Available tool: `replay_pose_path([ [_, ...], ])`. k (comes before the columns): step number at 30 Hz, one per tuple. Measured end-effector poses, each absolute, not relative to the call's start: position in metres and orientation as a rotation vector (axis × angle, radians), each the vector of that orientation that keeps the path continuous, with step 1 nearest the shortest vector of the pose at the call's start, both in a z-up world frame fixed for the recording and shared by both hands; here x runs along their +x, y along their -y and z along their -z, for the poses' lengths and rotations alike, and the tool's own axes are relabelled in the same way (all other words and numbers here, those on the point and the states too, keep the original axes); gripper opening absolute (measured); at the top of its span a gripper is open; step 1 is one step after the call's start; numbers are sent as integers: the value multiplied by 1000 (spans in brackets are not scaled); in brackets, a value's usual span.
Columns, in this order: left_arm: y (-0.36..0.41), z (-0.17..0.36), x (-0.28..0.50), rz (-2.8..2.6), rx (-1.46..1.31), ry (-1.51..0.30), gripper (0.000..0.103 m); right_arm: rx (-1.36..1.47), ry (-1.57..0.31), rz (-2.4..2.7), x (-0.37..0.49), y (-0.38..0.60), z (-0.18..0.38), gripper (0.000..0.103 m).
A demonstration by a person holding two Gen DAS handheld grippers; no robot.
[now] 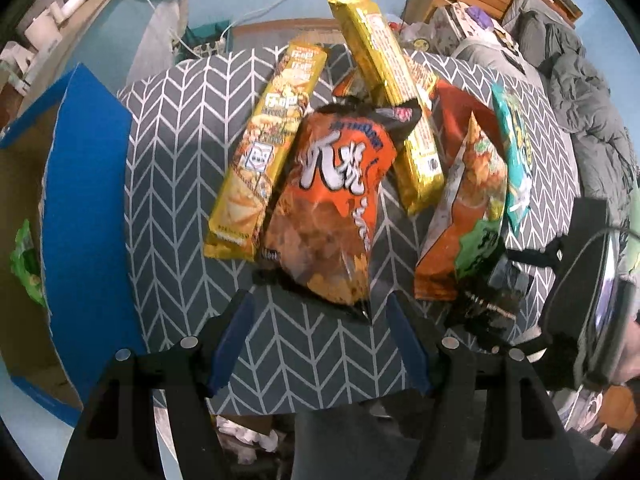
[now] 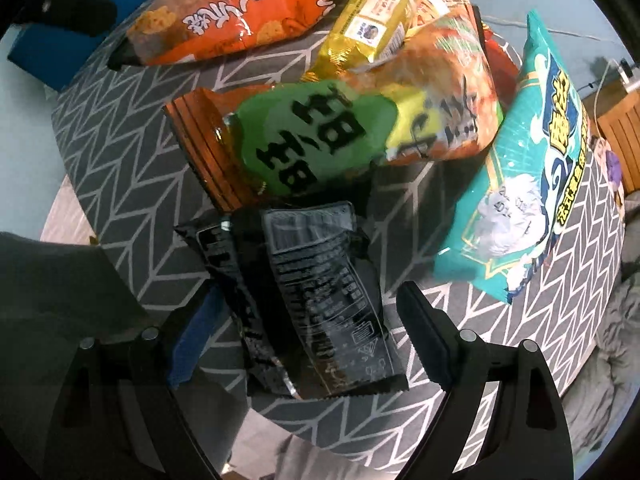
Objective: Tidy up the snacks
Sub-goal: 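Grasp the orange chip bag with the left tool while the right tool grasps another black packet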
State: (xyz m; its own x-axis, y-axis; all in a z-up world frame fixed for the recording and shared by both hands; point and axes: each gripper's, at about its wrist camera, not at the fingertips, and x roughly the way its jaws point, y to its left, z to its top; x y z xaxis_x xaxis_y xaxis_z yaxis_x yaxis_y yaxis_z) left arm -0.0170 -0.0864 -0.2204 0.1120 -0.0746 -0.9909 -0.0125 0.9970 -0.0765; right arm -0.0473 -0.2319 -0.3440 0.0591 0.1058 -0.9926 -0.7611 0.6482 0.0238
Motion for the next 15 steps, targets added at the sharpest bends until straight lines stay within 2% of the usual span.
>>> replay_pose_path([
  [2, 86, 218, -11, 46, -71, -1453, 70, -609, -1385, -700, -50, 231, 351, 78],
  [5, 85, 217, -1, 53, -79, -1450, 72, -572, -1373, -659, -54, 233, 354, 72],
  [15, 93, 226, 39, 82, -55, -1447, 74, -271, -1371, -532, -43, 274, 330, 71],
])
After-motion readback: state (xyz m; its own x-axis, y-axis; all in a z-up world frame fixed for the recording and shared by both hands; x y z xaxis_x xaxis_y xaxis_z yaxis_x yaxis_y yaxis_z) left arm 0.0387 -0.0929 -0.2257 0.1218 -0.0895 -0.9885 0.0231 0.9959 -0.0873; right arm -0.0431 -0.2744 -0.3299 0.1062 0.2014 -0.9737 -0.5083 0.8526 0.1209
